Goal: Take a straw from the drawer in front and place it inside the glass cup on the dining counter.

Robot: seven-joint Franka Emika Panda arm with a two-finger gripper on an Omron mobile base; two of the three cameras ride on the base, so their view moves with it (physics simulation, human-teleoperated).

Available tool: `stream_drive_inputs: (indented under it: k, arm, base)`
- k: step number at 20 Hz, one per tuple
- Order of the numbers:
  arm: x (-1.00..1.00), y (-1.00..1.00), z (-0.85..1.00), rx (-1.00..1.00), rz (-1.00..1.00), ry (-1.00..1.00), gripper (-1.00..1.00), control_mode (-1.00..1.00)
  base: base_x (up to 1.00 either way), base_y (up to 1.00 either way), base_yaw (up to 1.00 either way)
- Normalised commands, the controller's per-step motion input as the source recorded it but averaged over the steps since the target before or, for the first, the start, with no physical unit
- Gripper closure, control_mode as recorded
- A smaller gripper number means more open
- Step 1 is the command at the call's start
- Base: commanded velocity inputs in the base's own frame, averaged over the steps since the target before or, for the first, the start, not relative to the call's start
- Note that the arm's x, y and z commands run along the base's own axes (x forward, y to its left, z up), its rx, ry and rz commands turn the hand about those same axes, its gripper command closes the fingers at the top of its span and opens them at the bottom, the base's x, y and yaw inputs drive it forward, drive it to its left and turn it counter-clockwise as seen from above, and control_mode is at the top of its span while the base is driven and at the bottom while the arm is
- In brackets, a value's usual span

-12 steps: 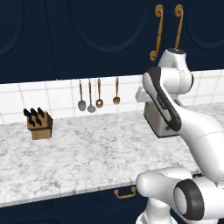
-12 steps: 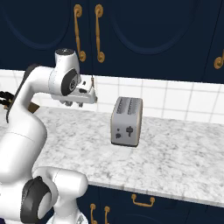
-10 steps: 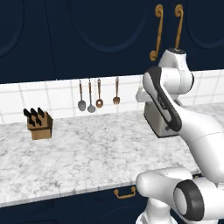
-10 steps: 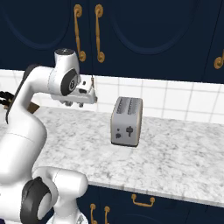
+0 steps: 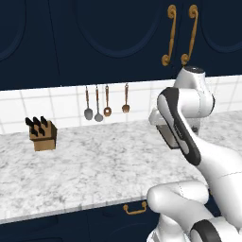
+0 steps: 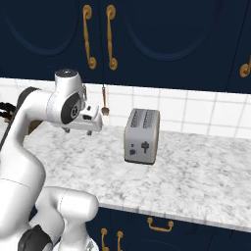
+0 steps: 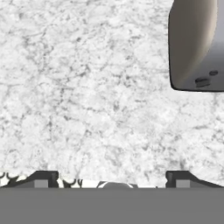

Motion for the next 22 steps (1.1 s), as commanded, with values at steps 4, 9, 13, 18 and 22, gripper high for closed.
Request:
stream_drive_inputs:
  k: [4,9,13,18,22]
  arm:
    - [-0.2,0.05,-0.51,0.0,-0.03,-0.04,-1.0,-1.0]
    - [-0.17,0.01,-0.47,0.0,-0.02,-0.05,-1.0,-1.0]
    - [-0.11,0.0,-0.42,0.0,0.0,-0.06,-1.0,-1.0]
    - [0.0,0.0,0.0,0.0,0.0,0.0,-1.0,1.0]
    - [0.0,0.0,0.0,0.0,0.0,0.0,-1.0,1.0]
  base:
    - [0.0,0.0,0.0]
    - [0.0,0.0,0.0]
    - [0.0,0.0,0.0]
    - [-0.29,0.0,0.08]
    - [-0.52,-0.08,0.26]
